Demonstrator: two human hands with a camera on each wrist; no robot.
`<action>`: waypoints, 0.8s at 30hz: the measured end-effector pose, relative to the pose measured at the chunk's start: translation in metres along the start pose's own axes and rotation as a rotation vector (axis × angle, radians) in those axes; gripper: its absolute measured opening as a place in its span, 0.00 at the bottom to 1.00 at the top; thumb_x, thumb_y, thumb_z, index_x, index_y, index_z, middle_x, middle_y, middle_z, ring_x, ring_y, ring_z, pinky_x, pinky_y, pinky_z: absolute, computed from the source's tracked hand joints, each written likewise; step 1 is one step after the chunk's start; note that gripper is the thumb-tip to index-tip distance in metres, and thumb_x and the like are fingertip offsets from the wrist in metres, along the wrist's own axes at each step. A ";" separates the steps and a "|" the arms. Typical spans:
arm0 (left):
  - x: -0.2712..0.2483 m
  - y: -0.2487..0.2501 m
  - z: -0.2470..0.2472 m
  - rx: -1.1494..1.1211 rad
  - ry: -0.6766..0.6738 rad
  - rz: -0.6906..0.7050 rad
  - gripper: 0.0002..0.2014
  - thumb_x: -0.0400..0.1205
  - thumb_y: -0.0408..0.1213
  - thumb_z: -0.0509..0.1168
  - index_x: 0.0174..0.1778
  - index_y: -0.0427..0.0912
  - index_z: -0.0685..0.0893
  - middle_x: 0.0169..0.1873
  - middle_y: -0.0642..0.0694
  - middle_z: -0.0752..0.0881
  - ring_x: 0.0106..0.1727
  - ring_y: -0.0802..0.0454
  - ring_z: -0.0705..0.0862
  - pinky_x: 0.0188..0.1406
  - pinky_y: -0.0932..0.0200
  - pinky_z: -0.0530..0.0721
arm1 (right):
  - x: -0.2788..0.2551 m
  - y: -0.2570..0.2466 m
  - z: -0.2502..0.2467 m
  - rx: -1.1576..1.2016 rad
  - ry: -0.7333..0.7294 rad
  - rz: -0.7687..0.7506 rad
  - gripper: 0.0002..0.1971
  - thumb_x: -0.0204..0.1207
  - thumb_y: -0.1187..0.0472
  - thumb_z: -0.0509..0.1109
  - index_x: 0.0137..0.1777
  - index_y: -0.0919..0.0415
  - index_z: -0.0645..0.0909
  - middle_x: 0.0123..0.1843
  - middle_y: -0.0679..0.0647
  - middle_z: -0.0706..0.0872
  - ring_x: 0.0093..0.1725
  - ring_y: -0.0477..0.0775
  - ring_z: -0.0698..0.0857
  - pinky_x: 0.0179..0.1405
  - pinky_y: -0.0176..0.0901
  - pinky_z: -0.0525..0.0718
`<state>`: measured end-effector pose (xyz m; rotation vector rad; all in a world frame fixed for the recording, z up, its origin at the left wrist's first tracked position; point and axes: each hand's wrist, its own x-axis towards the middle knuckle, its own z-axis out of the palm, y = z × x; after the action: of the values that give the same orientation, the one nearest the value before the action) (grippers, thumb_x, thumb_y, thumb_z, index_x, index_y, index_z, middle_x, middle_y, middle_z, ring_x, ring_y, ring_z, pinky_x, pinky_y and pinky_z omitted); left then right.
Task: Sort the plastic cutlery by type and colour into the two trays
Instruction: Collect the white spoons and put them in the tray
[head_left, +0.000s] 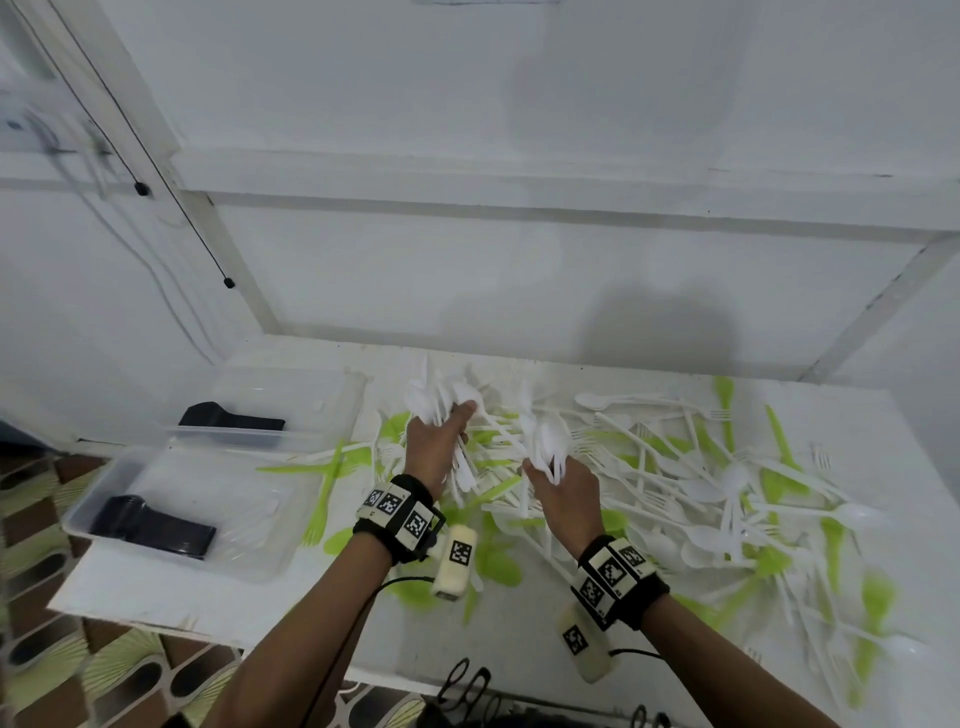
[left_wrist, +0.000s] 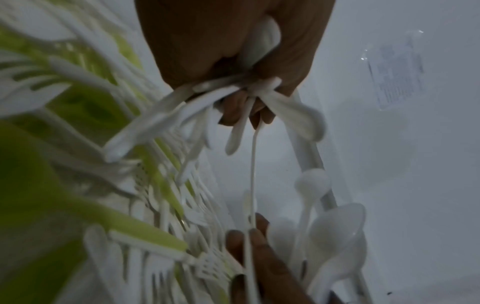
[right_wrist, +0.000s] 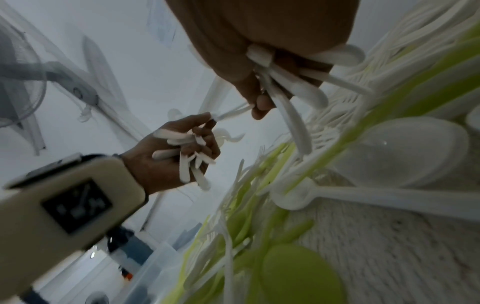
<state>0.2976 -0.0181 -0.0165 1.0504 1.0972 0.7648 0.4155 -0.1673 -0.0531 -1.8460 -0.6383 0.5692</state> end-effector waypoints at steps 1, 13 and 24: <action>0.002 0.001 -0.001 0.010 0.008 0.013 0.33 0.64 0.54 0.84 0.55 0.31 0.88 0.33 0.48 0.88 0.37 0.48 0.87 0.46 0.51 0.88 | 0.003 0.002 -0.001 0.004 0.022 0.007 0.33 0.67 0.35 0.72 0.38 0.72 0.82 0.34 0.64 0.85 0.34 0.62 0.84 0.37 0.54 0.82; 0.008 0.006 -0.017 0.271 -0.012 0.082 0.15 0.78 0.43 0.78 0.37 0.36 0.83 0.29 0.44 0.84 0.32 0.46 0.83 0.31 0.56 0.79 | 0.010 -0.009 -0.004 -0.084 0.017 -0.107 0.09 0.83 0.57 0.72 0.53 0.62 0.89 0.46 0.53 0.92 0.48 0.50 0.89 0.44 0.35 0.80; -0.010 0.012 -0.003 0.212 -0.190 0.139 0.10 0.82 0.35 0.75 0.35 0.41 0.85 0.24 0.54 0.84 0.26 0.59 0.82 0.29 0.65 0.78 | 0.008 -0.026 0.006 -0.231 -0.163 -0.373 0.10 0.81 0.68 0.72 0.43 0.54 0.75 0.28 0.38 0.74 0.31 0.35 0.80 0.30 0.28 0.69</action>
<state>0.2916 -0.0221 -0.0023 1.3622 0.9633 0.6523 0.4138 -0.1499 -0.0317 -1.8392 -1.1691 0.4117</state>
